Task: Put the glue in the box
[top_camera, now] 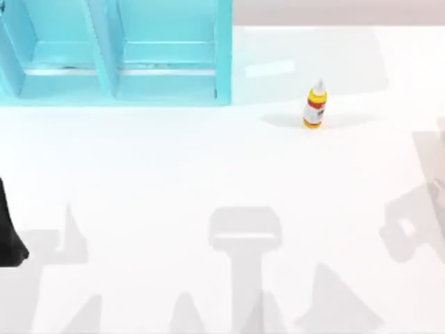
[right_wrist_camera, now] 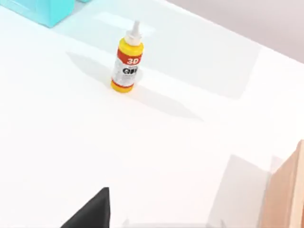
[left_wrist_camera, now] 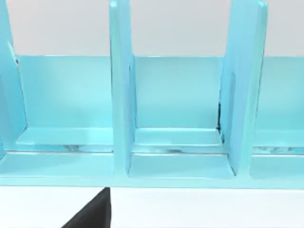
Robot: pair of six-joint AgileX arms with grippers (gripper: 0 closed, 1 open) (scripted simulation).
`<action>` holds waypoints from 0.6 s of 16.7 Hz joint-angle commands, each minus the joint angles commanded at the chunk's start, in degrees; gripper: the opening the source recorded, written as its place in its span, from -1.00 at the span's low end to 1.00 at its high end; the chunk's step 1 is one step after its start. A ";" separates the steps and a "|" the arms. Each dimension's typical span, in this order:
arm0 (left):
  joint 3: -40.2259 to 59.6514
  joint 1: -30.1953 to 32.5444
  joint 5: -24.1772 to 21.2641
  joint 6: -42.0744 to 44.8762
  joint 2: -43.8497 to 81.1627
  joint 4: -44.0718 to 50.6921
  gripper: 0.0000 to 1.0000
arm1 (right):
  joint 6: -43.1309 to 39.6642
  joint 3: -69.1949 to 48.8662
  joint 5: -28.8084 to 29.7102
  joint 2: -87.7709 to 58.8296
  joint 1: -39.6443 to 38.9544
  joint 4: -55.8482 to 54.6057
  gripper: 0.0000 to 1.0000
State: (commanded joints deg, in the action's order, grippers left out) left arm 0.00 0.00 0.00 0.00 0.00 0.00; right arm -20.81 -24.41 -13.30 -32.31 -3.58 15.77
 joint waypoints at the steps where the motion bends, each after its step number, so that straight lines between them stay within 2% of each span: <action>1: 0.00 0.00 0.00 0.00 0.00 0.00 1.00 | -3.28 -3.99 -2.09 -5.12 -0.45 2.53 1.00; 10: 0.00 0.00 0.00 0.00 0.00 0.00 1.00 | -36.15 -46.50 -23.35 -56.90 -2.71 28.73 1.00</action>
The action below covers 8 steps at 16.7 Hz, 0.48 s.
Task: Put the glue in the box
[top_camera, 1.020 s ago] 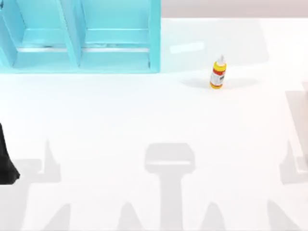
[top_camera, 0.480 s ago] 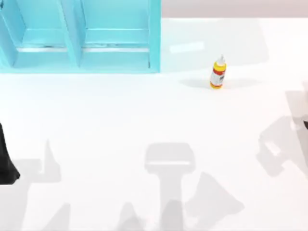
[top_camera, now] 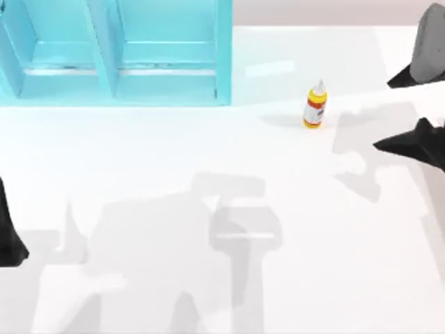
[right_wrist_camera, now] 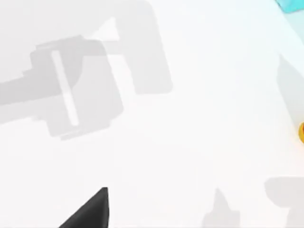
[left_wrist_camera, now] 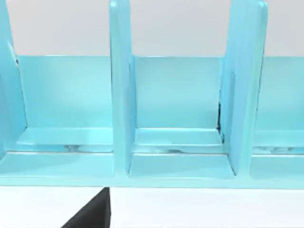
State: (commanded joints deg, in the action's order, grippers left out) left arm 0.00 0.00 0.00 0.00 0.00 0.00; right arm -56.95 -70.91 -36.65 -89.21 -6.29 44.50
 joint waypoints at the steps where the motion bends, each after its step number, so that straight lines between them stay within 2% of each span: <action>1: 0.00 0.00 0.00 0.00 0.00 0.00 1.00 | -3.60 -5.07 -2.39 -5.75 0.15 3.01 1.00; 8: 0.00 0.00 0.00 0.00 0.00 0.00 1.00 | -25.99 -38.86 -17.46 -41.69 3.08 22.23 1.00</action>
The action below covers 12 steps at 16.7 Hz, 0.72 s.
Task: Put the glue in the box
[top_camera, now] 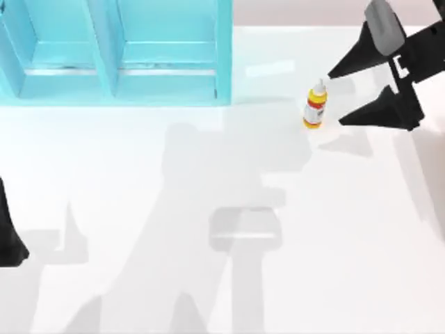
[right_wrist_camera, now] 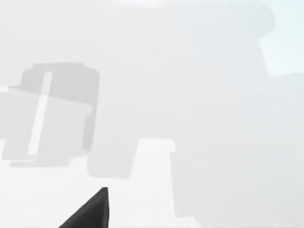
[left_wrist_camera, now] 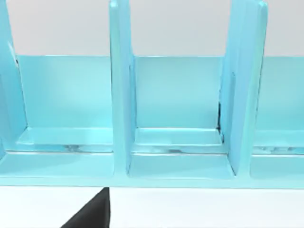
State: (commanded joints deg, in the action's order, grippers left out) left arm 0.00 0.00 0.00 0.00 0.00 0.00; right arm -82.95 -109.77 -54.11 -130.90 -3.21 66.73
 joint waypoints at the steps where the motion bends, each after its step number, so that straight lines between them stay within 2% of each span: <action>1: 0.00 0.00 0.00 0.00 0.00 0.00 1.00 | -2.65 -4.27 -1.79 -4.24 0.58 2.32 1.00; 7: 0.00 0.00 0.00 0.00 0.00 0.00 1.00 | -15.00 -25.51 -10.31 -24.15 4.53 13.43 1.00; 12: 0.00 0.00 0.00 0.00 0.00 0.00 1.00 | -20.83 -37.22 -14.66 -33.88 8.04 19.24 1.00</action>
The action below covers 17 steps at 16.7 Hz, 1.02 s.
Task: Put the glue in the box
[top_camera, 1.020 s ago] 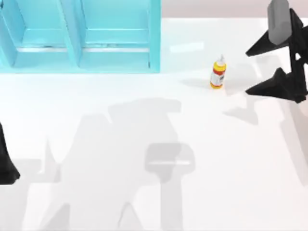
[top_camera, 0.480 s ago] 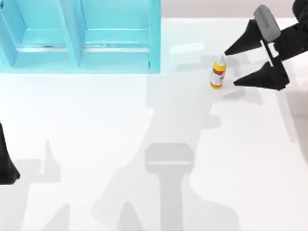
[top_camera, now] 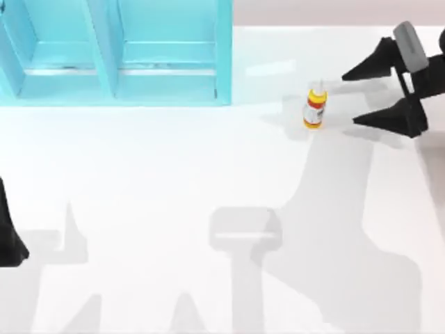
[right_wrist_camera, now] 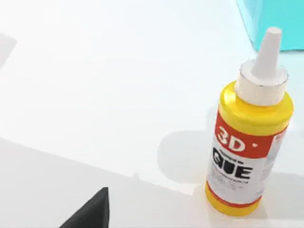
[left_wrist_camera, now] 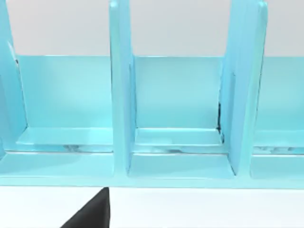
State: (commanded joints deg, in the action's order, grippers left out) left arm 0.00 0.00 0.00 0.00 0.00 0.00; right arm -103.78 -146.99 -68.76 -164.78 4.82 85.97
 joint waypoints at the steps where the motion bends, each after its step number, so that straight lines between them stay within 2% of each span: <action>1: 0.00 0.00 0.00 0.00 0.00 0.00 1.00 | -0.70 -1.54 -0.55 -1.22 0.55 0.75 1.00; 11: 0.00 0.00 0.00 0.00 0.00 0.00 1.00 | -1.95 -4.46 -1.58 -3.52 1.35 2.10 1.00; 17: 0.00 0.00 0.00 0.00 0.00 0.00 1.00 | 6.40 1.45 -2.18 0.26 -1.01 -7.98 1.00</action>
State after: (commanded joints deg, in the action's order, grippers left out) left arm 0.00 0.00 0.00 0.00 0.00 0.00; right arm -97.38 -145.55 -70.94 -164.53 3.81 78.00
